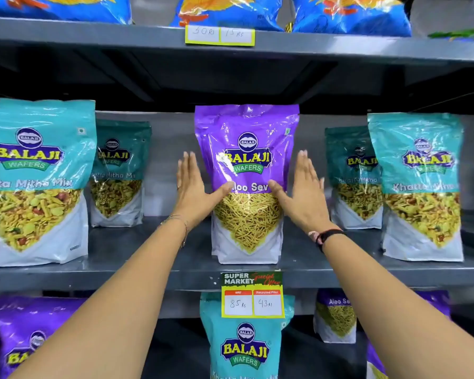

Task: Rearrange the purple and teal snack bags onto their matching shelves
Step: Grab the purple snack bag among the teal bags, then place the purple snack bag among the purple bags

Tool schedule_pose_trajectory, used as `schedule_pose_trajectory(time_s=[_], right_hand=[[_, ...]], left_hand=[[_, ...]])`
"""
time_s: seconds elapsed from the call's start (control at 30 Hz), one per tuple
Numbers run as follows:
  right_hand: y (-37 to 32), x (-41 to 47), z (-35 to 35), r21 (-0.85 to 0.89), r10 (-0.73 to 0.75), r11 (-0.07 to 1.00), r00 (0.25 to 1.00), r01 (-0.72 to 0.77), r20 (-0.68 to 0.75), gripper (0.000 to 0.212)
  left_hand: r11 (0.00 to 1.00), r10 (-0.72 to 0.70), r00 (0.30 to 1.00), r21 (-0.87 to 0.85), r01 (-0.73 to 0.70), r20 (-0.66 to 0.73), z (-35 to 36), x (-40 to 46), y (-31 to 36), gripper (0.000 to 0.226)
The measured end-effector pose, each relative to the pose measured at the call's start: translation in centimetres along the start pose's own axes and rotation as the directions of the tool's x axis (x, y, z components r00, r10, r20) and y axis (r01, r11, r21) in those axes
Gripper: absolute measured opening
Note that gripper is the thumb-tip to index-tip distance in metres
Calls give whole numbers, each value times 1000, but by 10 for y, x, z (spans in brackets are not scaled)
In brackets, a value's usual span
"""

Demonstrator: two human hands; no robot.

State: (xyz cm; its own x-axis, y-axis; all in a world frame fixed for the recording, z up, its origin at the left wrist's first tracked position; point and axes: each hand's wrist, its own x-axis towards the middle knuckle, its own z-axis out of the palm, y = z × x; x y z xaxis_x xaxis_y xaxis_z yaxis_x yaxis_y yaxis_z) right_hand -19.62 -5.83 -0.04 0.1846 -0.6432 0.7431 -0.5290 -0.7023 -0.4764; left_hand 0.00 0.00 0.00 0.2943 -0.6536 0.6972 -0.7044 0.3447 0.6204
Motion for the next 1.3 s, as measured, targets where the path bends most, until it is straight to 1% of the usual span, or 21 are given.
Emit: schedule_pose_trajectory(time_s=[0.03,0.07,0.1,0.13,0.17,0.2,0.27,0.33,0.4,0.47,0.53,0.63,0.77,0.8,0.87,0.9,0.93,1.0,1.07,1.17,1.3], right_hand=[[1,-1,2,141,87,985,993,-98,81,81],[4,-1,3,264,115,950,973,-166,199,72],[7,-2,5,385,127,887,937,-254,325,53],[7,-3,6,452,105,841,908,-298,405,36],[13,-1,10,479,89,815,887,-327,453,30],[15,-2,11,496,87,787,862,-367,499,32],[20,-4,13,497,69,778,838,-385,542,40],[24,-8,14,497,51,774,821,-393,569,43],[23,-11,13,513,36,770,828,-380,560,46],[19,-15,11,532,35,763,846,-366,532,48],[11,-19,11,544,25,769,867,-335,499,45],[-7,-27,12,602,-27,752,900,-268,435,35],[-42,-45,12,664,-88,726,933,-181,350,33],[-52,-52,14,681,-106,716,939,-156,327,31],[-71,-66,18,703,-132,701,948,-116,288,30],[-79,-73,21,705,-145,702,950,-98,277,33],[-85,-81,26,700,-161,709,948,-81,273,38],[-94,-99,38,679,-188,733,943,-52,275,45],[-97,-120,55,656,-186,753,937,-57,295,47],[-94,-154,85,615,-176,785,926,-73,334,54],[-75,-201,131,583,-164,803,893,-126,420,45]], left_hand=[[988,-107,990,-106,116,92,1,-1,0,100],[961,-155,967,-195,194,202,2,-1,-3,100],[928,-182,932,-260,269,314,4,-1,-6,96],[909,-155,911,-306,283,382,6,-2,-8,86],[901,-129,899,-329,283,418,8,-2,-11,75],[893,-104,896,-357,275,431,10,-4,-11,62],[866,-74,902,-421,270,426,14,-3,-13,39],[834,-58,911,-481,269,409,16,-4,-15,25],[822,-61,922,-505,264,383,18,-6,-15,23],[822,-84,939,-509,254,334,17,-8,-15,27],[818,-103,952,-520,247,290,12,-13,-13,31],[821,-74,972,-539,187,224,-4,-22,-11,29],[798,-21,990,-594,99,137,-40,-41,-5,20],[796,-12,992,-600,85,125,-50,-46,-2,23],[810,-9,996,-584,59,88,-71,-61,3,47],[817,-11,998,-575,45,64,-80,-70,2,56],[818,-16,999,-573,39,45,-89,-79,1,58],[820,-43,999,-570,53,31,-103,-99,-10,49],[812,-71,997,-579,73,26,-112,-124,-28,40],[804,-143,989,-580,130,24,-119,-163,-58,56],[781,-293,956,-570,254,24,-116,-213,-106,63]])
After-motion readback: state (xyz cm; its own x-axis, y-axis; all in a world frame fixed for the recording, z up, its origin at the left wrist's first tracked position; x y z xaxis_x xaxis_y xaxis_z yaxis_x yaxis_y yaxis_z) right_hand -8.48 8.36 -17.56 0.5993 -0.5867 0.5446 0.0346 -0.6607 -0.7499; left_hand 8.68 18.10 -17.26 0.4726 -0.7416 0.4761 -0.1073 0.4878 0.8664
